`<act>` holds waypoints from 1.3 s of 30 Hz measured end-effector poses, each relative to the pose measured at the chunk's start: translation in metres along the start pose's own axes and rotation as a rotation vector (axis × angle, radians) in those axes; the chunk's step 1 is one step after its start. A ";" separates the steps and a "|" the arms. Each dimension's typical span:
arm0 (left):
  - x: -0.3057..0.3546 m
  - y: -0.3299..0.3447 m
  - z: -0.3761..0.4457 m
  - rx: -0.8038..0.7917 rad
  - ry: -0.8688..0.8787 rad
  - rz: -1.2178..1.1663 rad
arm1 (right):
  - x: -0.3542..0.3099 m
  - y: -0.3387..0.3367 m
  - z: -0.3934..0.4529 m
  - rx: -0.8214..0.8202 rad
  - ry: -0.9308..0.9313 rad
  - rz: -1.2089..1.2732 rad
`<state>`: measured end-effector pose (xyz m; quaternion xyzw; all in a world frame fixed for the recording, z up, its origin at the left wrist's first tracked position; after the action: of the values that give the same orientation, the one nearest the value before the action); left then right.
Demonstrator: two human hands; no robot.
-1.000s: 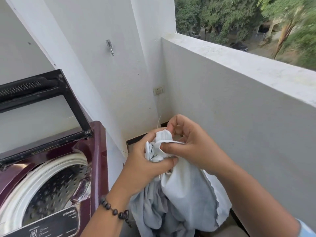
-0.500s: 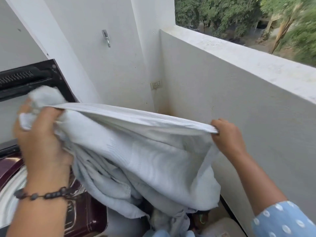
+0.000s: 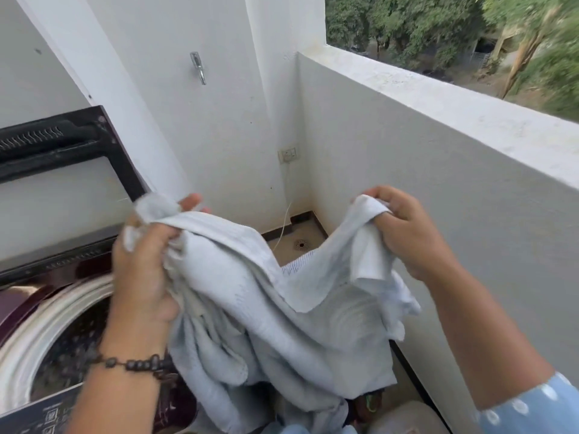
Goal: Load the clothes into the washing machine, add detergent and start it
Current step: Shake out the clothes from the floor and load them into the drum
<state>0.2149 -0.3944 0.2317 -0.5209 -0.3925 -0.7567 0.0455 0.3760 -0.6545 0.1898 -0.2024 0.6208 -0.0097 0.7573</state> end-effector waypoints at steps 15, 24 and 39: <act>-0.042 0.064 -0.013 -0.295 -0.044 0.456 | -0.082 0.049 -0.049 -0.399 -0.252 0.350; -0.054 0.075 -0.010 -0.055 -0.197 -0.104 | -0.036 0.113 -0.083 -0.366 -0.307 0.090; 0.047 0.086 -0.035 -0.419 0.378 0.904 | -0.018 0.062 -0.035 -0.340 -0.291 -0.586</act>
<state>0.2082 -0.4602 0.3126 -0.4907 0.0457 -0.8044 0.3318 0.3245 -0.6032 0.1815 -0.4938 0.4150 -0.0937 0.7583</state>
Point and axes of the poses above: each hand's wrist, its own z-axis towards the middle knuckle, its own y-axis out of the palm, x = y × z, the point moved 7 cm from there along z, towards the middle knuckle, and after that the axes turned 4 degrees about -z, right-handed, at the moved point
